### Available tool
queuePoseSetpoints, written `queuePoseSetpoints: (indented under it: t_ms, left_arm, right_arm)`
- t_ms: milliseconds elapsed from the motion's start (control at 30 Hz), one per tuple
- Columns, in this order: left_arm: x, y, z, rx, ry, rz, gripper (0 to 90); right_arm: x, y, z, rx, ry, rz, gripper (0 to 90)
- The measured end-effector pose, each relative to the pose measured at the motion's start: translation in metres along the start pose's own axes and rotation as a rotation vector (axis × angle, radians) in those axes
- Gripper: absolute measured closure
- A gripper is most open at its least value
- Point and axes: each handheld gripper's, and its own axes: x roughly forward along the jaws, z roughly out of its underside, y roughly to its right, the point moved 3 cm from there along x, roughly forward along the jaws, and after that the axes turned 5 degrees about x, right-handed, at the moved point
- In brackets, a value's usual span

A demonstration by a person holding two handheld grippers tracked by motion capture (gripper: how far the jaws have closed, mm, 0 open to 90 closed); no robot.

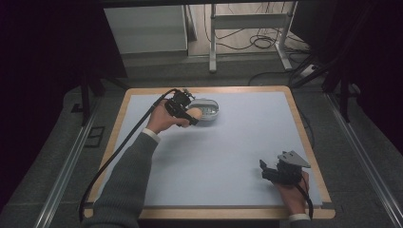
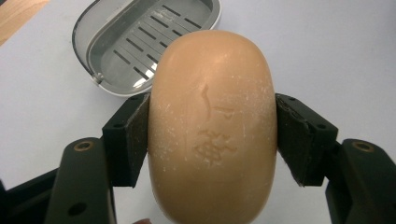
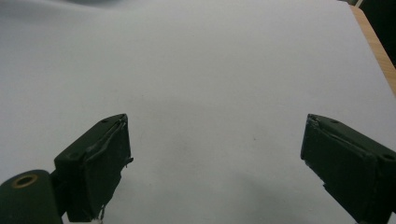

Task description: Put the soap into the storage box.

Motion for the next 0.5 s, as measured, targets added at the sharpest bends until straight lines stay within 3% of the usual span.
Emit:
queuePoseSetpoints:
  t_ms: [233, 500]
  left_arm:
    - [0.007, -0.007, -0.001, -0.016, -0.001, 0.0, 32.6]
    - [0.011, -0.016, -0.011, -0.006, -0.025, -0.01, 32.6]
  right_arm:
    - [0.0, 0.0, 0.0, 0.0, 0.0, 0.001, 8.5]
    - [0.0, 0.0, 0.0, -0.001, -0.005, -0.002, 8.5]
